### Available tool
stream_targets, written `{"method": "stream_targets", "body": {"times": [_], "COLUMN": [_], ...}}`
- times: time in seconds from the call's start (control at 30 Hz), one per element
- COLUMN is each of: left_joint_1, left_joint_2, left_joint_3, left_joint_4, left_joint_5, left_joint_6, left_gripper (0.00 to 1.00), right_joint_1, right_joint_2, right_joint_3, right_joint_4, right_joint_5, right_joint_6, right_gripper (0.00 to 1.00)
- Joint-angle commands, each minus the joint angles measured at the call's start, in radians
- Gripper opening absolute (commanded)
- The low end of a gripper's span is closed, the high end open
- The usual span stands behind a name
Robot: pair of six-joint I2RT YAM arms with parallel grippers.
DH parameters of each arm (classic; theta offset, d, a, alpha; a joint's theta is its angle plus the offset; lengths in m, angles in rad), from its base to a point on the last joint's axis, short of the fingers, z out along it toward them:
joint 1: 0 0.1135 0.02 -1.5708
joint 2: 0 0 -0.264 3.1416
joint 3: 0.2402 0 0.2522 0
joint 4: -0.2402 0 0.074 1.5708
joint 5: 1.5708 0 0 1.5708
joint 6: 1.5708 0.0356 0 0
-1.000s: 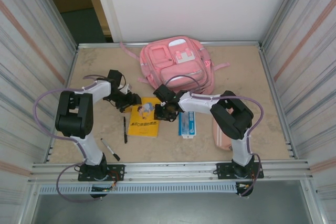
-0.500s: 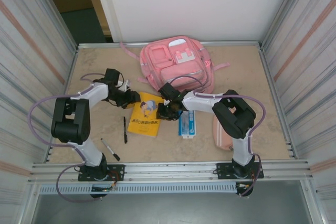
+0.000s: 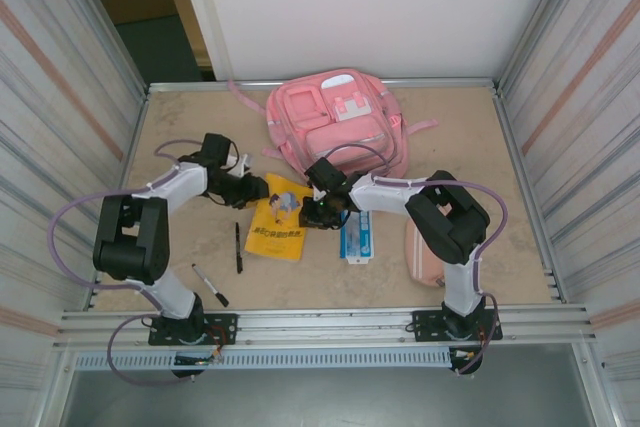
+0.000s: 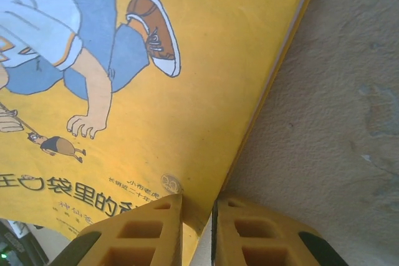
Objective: Pack books, pencil case, and school supplies into a backpack
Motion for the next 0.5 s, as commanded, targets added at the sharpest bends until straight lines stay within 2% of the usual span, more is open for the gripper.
{"method": "stream_targets", "body": {"times": [0.0, 0.07, 0.23, 0.33, 0.47], "left_joint_1": [-0.086, -0.083, -0.065, -0.04, -0.04], "left_joint_2": [0.024, 0.007, -0.075, -0.13, -0.242], "left_joint_3": [-0.047, -0.042, -0.033, -0.016, 0.019], "left_joint_4": [-0.112, -0.111, -0.122, -0.146, -0.133], "left_joint_5": [0.216, 0.206, 0.101, 0.103, 0.107], "left_joint_6": [-0.018, -0.015, -0.044, -0.096, -0.222], "left_gripper": [0.31, 0.27, 0.1, 0.01, 0.0], "right_joint_1": [0.0, 0.001, 0.014, 0.042, 0.109], "right_joint_2": [0.066, 0.058, -0.016, -0.122, -0.309], "right_joint_3": [0.001, -0.007, -0.046, -0.085, -0.084], "right_joint_4": [0.078, 0.086, 0.122, 0.14, 0.016], "right_joint_5": [0.114, 0.116, 0.149, 0.213, 0.447], "right_joint_6": [-0.071, -0.073, -0.069, -0.09, -0.13], "right_gripper": [0.17, 0.17, 0.17, 0.32, 0.46]}}
